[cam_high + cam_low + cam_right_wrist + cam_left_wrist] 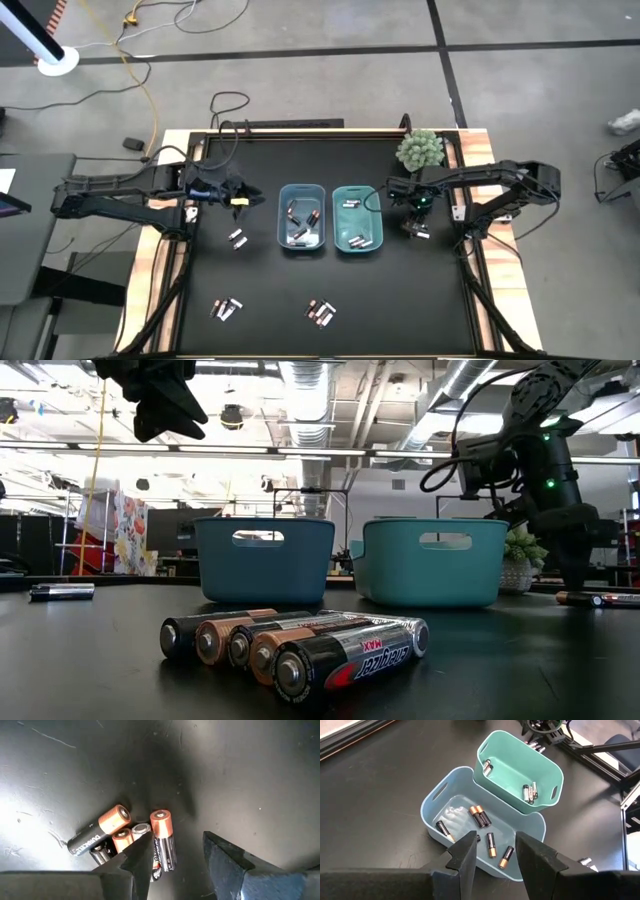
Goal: Sort batteries
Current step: Put the black battery into the blue bin
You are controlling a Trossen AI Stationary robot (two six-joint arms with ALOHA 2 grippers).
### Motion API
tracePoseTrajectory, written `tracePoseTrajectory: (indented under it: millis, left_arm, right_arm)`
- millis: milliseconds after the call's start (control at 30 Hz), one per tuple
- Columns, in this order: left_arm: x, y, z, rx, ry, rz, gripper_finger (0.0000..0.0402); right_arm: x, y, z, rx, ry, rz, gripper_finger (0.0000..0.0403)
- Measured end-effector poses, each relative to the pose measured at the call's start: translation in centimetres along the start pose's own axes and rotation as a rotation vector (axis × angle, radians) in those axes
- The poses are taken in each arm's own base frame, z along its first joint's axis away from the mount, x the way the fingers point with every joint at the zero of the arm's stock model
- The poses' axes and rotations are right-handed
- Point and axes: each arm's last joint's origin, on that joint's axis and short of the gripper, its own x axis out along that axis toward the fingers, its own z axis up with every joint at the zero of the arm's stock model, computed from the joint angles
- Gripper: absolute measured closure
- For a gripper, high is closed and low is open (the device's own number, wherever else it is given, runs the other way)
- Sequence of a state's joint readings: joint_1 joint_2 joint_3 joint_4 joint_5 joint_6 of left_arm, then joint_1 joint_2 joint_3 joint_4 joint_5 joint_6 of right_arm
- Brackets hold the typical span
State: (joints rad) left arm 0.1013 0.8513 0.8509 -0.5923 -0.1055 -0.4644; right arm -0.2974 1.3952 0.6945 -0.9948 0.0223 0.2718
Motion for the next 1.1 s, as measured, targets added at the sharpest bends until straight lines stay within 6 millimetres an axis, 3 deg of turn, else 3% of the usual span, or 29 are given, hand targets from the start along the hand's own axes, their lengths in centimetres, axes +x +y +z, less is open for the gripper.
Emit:
tracePoseTrajectory:
  millis: [467,900,1100]
  left_arm:
    - [0.0,0.0,0.0,0.009,0.001,0.0,0.0272]
    - [0.0,0.0,0.0,0.012,0.001,0.0,0.0272]
    - [0.0,0.0,0.0,0.012,0.001,0.0,0.0272]
  right_arm:
    - [0.1,0.1,0.0,0.012,-0.005,-0.004,0.0217]
    - [2.5,-0.3,0.5,0.065,0.086,-0.023,0.0217]
    - [2.9,-0.5,0.7,0.08,0.101,-0.014,0.0259]
